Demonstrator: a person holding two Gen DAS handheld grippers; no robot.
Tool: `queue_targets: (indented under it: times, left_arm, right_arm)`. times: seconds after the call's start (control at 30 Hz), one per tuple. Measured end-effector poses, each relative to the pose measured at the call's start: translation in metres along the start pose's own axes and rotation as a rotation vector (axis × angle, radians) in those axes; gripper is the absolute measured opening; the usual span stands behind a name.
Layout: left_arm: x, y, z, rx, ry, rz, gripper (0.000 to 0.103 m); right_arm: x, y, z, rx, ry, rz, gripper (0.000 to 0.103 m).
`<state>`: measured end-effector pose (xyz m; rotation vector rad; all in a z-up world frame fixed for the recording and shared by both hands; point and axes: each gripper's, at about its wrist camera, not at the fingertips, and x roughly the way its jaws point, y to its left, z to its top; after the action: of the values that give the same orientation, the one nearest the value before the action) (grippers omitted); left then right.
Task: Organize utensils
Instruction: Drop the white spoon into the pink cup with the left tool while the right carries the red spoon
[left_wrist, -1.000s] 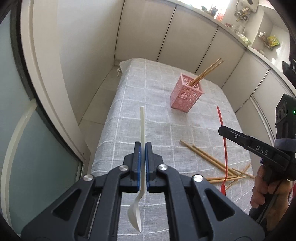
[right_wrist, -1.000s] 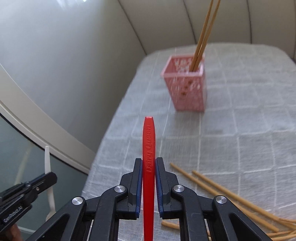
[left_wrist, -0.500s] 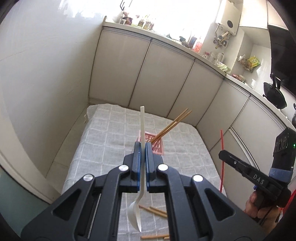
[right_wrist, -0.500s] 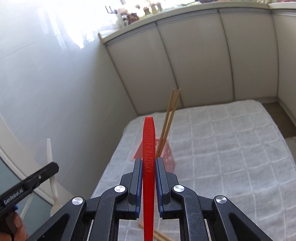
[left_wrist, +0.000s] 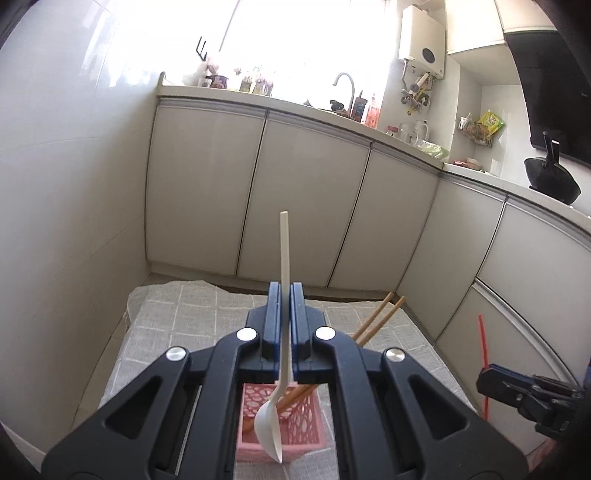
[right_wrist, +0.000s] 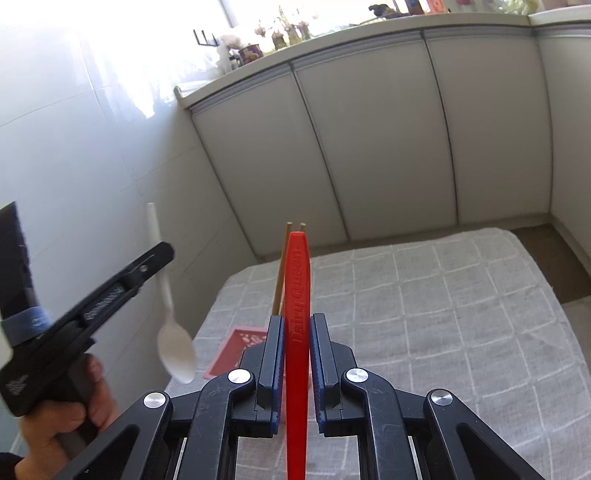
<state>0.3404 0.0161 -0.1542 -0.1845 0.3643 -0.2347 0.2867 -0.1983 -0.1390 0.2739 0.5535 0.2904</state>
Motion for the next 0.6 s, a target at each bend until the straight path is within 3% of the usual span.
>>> queue_targets:
  times: [0.23,0.5,0.6]
  left_arm:
    - [0.031,0.000,-0.019,0.039,-0.009,0.035,0.005]
    - [0.035,0.000,-0.028,0.037,0.057,-0.006,0.005]
    - [0.028,0.004,-0.025,0.022,0.089,-0.012,0.018]
  right_arm:
    - [0.008,-0.005,0.000,-0.015,-0.001,0.002,0.012]
    - [0.011,-0.008,-0.003,-0.011,0.002,-0.011,0.012]
    - [0.008,-0.005,-0.001,-0.014,-0.008,-0.013,0.012]
